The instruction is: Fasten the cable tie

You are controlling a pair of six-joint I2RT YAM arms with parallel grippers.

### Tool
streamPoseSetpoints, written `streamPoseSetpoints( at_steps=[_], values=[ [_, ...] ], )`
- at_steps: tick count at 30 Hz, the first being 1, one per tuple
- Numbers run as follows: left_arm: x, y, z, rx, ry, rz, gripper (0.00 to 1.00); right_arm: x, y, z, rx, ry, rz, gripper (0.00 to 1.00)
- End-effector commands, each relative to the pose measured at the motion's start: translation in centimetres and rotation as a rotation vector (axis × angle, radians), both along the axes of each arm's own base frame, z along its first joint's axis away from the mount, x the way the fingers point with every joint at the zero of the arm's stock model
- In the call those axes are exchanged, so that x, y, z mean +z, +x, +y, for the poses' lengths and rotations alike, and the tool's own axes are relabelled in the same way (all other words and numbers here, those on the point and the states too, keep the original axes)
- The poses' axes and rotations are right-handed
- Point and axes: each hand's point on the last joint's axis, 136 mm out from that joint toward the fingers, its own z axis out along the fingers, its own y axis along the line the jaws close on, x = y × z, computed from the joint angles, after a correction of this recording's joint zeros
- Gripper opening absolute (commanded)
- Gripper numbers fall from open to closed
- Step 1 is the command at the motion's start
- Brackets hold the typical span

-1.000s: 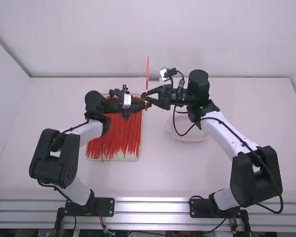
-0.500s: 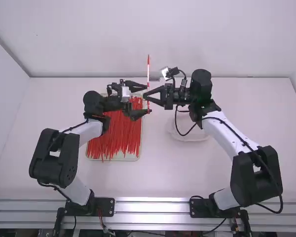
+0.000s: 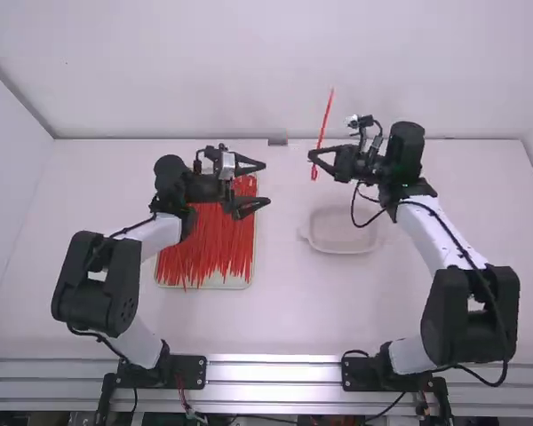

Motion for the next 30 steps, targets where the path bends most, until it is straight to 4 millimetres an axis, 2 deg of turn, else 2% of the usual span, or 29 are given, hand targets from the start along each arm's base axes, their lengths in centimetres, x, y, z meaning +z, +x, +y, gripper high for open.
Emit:
streamPoseSetpoints(
  at_steps=[1, 3, 4, 5, 7, 9, 13, 17, 19, 21, 27, 30],
  values=[
    [-0.8, 0.2, 0.5, 0.000, 0.024, -0.030, 0.99, 0.0, 1.3, -1.8, -0.076, -0.098, -0.097, 0.00],
    [-1.9, 0.3, 0.7, 0.006, 0.045, -0.003, 0.99, -2.4, 2.2, -3.5, -0.177, -0.204, -0.054, 0.00],
    [-2.0, 0.3, 0.7, 0.006, 0.047, -0.001, 0.99, -2.7, 2.3, -3.6, -0.187, -0.215, -0.051, 0.00],
    [-2.7, 0.2, 0.6, 0.000, 0.062, 0.005, 0.99, -4.3, 2.8, -4.9, -0.260, -0.296, -0.013, 0.00],
    [-3.4, 0.1, 0.6, 0.000, 0.076, 0.017, 0.99, -6.2, 2.9, -6.2, -0.321, -0.379, 0.039, 0.00],
    [-3.9, 0.5, 0.7, 0.028, 0.086, 0.050, 0.99, -7.0, 2.5, -6.5, -0.321, -0.411, 0.062, 0.00],
    [-6.3, 2.5, 1.6, 0.182, 0.144, 0.173, 0.99, -8.5, 1.6, -6.6, -0.296, -0.448, 0.091, 0.00],
    [-8.2, 3.6, 2.5, 0.286, 0.195, 0.256, 0.99, -11.0, 1.1, -7.5, -0.345, -0.481, 0.143, 0.00],
    [-8.6, 3.6, 2.7, 0.294, 0.208, 0.263, 0.99, -12.3, 0.7, -7.9, -0.366, -0.491, 0.169, 0.00],
    [-9.2, 3.3, 2.7, 0.285, 0.230, 0.264, 0.99, -14.4, -0.1, -8.2, -0.391, -0.492, 0.210, 0.00],
    [-9.4, 2.7, 2.4, 0.250, 0.227, 0.280, 0.99, -16.9, -1.4, -8.0, -0.411, -0.460, 0.246, 0.00],
    [-9.0, 1.9, 2.0, 0.194, 0.216, 0.255, 0.99, -17.9, -2.0, -7.2, -0.401, -0.466, 0.239, 0.00]
  ],
)
